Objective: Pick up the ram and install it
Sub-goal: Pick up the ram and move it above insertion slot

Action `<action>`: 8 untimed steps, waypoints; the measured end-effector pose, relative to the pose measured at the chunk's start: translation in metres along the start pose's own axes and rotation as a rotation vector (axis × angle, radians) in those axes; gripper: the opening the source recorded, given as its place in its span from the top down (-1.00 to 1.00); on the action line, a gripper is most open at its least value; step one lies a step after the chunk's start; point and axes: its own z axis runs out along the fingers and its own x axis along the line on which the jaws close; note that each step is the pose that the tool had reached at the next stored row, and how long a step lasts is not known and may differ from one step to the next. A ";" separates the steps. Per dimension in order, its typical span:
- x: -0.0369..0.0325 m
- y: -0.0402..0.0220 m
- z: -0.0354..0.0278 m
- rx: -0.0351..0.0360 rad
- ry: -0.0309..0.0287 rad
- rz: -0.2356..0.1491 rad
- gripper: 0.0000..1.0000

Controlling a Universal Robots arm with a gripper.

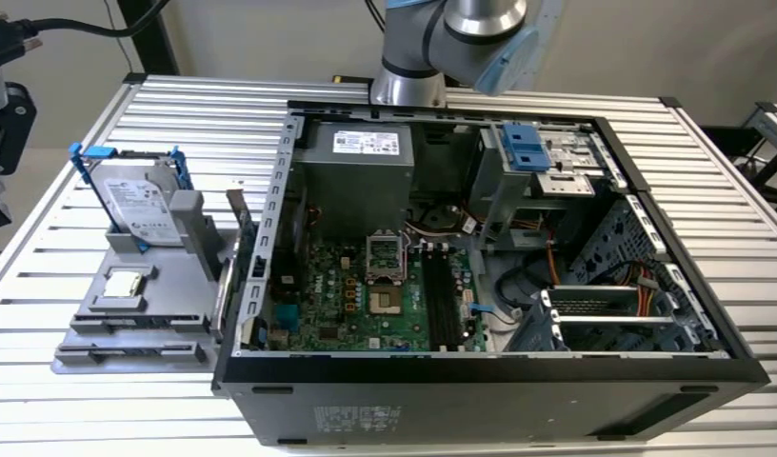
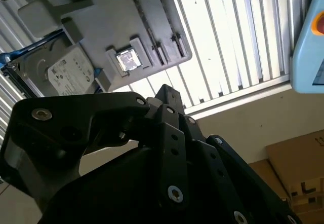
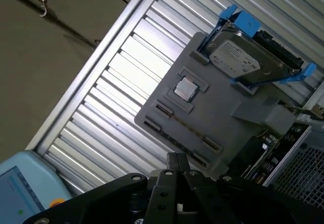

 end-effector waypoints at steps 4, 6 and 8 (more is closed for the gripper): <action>0.0000 0.0000 0.0000 0.0001 0.0004 -0.010 1.00; 0.0000 0.0000 0.0000 0.0001 0.0007 -0.013 1.00; 0.0000 0.0000 0.0000 0.0001 0.0009 -0.016 1.00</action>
